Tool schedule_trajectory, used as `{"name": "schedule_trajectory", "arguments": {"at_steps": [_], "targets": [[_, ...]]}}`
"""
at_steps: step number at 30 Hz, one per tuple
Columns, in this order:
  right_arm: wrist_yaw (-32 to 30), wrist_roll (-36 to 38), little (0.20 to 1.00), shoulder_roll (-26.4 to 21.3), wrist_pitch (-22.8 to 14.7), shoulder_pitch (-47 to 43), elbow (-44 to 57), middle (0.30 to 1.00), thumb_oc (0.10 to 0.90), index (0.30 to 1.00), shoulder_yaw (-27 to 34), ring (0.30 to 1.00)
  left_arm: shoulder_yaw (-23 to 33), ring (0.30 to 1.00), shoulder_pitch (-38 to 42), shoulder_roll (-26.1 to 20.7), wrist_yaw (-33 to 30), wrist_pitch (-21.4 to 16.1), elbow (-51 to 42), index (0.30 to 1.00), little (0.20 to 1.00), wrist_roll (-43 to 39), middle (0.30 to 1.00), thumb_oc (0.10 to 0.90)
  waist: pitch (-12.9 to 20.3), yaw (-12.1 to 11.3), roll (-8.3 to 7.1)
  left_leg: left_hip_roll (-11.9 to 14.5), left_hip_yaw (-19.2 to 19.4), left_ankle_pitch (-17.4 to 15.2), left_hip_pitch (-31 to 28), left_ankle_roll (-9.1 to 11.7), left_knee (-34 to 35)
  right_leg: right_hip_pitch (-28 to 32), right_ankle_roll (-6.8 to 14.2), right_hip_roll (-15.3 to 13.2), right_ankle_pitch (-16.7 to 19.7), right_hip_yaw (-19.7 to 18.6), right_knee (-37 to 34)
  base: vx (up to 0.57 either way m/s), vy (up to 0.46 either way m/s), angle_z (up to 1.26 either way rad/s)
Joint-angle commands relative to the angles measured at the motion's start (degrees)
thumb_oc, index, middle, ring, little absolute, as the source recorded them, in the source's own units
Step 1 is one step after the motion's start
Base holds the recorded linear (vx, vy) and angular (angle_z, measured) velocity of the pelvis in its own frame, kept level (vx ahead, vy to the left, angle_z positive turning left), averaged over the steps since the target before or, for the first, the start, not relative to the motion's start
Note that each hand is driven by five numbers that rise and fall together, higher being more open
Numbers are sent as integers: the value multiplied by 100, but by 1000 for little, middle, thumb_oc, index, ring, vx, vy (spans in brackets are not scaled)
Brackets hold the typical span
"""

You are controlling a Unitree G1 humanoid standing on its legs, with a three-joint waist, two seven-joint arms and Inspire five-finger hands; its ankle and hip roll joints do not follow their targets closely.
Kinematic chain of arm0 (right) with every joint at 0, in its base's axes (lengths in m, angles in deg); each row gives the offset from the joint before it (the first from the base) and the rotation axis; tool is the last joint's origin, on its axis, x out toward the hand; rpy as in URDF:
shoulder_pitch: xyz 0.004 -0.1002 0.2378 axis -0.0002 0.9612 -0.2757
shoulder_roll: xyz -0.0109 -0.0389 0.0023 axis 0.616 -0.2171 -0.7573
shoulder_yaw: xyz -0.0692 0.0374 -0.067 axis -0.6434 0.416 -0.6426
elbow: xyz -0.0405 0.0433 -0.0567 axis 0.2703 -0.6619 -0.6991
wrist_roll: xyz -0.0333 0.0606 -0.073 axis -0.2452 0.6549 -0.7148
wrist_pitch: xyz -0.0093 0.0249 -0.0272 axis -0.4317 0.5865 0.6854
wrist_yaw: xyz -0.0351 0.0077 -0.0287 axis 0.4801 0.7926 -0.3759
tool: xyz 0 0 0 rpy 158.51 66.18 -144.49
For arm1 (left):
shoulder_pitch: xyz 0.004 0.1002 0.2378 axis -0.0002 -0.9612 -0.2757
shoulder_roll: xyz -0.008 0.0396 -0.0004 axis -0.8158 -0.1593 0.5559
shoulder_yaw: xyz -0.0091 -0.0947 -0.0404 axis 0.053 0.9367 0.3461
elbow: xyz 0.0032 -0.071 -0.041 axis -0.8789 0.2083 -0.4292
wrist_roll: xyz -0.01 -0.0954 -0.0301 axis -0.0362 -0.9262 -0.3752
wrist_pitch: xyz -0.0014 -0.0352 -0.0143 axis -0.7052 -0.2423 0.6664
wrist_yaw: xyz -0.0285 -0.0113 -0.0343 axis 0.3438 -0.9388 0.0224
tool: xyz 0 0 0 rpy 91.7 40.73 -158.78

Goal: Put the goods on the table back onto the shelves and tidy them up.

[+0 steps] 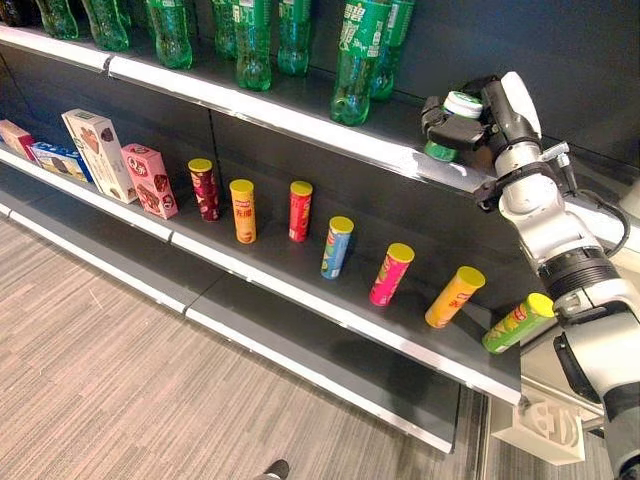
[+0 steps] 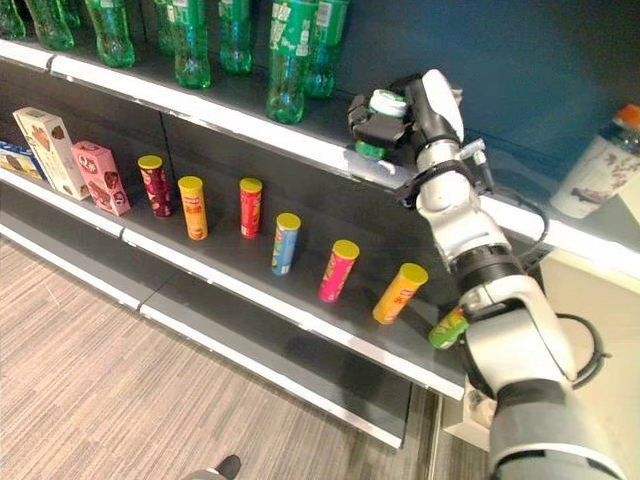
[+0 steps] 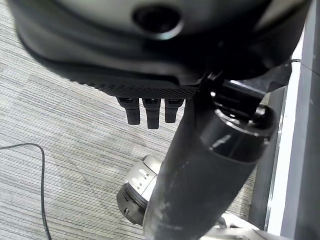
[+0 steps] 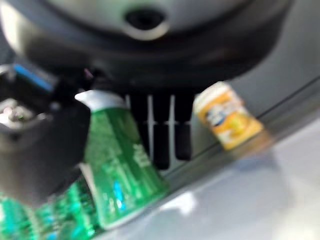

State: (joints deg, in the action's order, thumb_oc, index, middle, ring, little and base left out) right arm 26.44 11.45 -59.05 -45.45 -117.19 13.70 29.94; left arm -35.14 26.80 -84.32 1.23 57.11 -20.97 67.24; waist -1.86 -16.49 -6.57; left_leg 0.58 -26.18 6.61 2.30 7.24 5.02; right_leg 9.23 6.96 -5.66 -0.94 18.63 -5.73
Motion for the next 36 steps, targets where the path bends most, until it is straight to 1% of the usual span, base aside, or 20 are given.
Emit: {"name": "schedule_trajectory", "arguments": {"at_steps": [1,5,10,15,16,17,18,21,22,28,36], "targets": [[-432,-73,300,-324,-201,-917,85,300,400,300,-217,300,-245,900,229,-197,-144,-193,268,900,900,-39,900,800,366,4,-157,-117,702,-655,-232,-56,-2,-334,115,-173,-256,175,308,0,0,0],[-583,-134,300,-413,-175,-955,-26,300,400,300,-189,300,-310,900,252,-162,-190,-209,264,900,900,-34,900,800,338,52,-174,-120,741,-670,-217,-73,-2,-362,124,-184,-246,131,311,-3,8,0],[-595,-148,300,-438,-184,-997,-176,300,400,300,-263,300,-347,900,241,-150,-194,-211,266,900,900,-12,900,800,341,62,-182,-124,763,-684,-227,-84,-2,-359,117,-184,-250,97,305,0,6,0],[-613,-134,300,-485,-189,-938,-97,300,400,300,-227,300,-355,900,241,-135,-222,-201,272,900,900,17,900,800,330,84,-182,-122,792,-700,-240,-87,-2,-356,119,-191,-243,88,303,0,0,0],[-640,-92,300,-400,-238,-793,55,300,400,300,-166,300,-384,900,285,-178,-305,-271,261,900,900,147,900,800,328,156,-162,-114,825,-712,-254,-99,-2,-370,129,-192,-231,49,299,0,0,0],[-641,-95,300,-399,-234,-777,66,300,400,300,-153,300,-384,900,281,-184,-307,-274,263,900,900,150,900,800,332,154,-169,-113,828,-713,-255,-100,-2,-370,129,-191,-230,47,298,0,0,0],[-627,-113,300,-396,-206,-895,80,300,400,300,-187,300,-381,900,266,-239,-167,-215,265,900,900,175,900,800,331,154,-154,-106,855,-724,-264,-105,-2,-379,136,-195,-218,26,290,-12,10,-6],[-600,-181,300,-535,-174,-928,127,300,400,300,-233,300,-340,900,246,-241,-149,-188,264,900,900,142,900,800,319,160,-143,-111,858,-727,-265,-108,-2,-377,139,-196,-211,19,281,-14,7,-9],[-548,-210,300,-612,-183,-954,173,300,400,300,-290,300,-322,900,257,-269,-124,-183,266,900,900,157,900,800,315,197,-132,-111,888,-728,-267,-112,-2,-384,147,-197,-199,-3,277,-11,5,-9],[-446,-191,300,-632,-173,-853,237,300,400,300,-321,300,-358,900,318,-297,-105,-196,176,900,900,162,900,800,337,265,-103,-97,954,-755,-303,-126,-2,-375,144,-188,-204,-95,255,-3,5,-6],[-402,-179,300,-546,-187,-845,195,300,400,300,-372,300,-383,900,293,-286,-100,-198,172,900,900,176,900,800,341,273,-99,-86,966,-769,-326,-130,-2,-366,136,-176,-206,-119,238,-2,-2,-4]]}}
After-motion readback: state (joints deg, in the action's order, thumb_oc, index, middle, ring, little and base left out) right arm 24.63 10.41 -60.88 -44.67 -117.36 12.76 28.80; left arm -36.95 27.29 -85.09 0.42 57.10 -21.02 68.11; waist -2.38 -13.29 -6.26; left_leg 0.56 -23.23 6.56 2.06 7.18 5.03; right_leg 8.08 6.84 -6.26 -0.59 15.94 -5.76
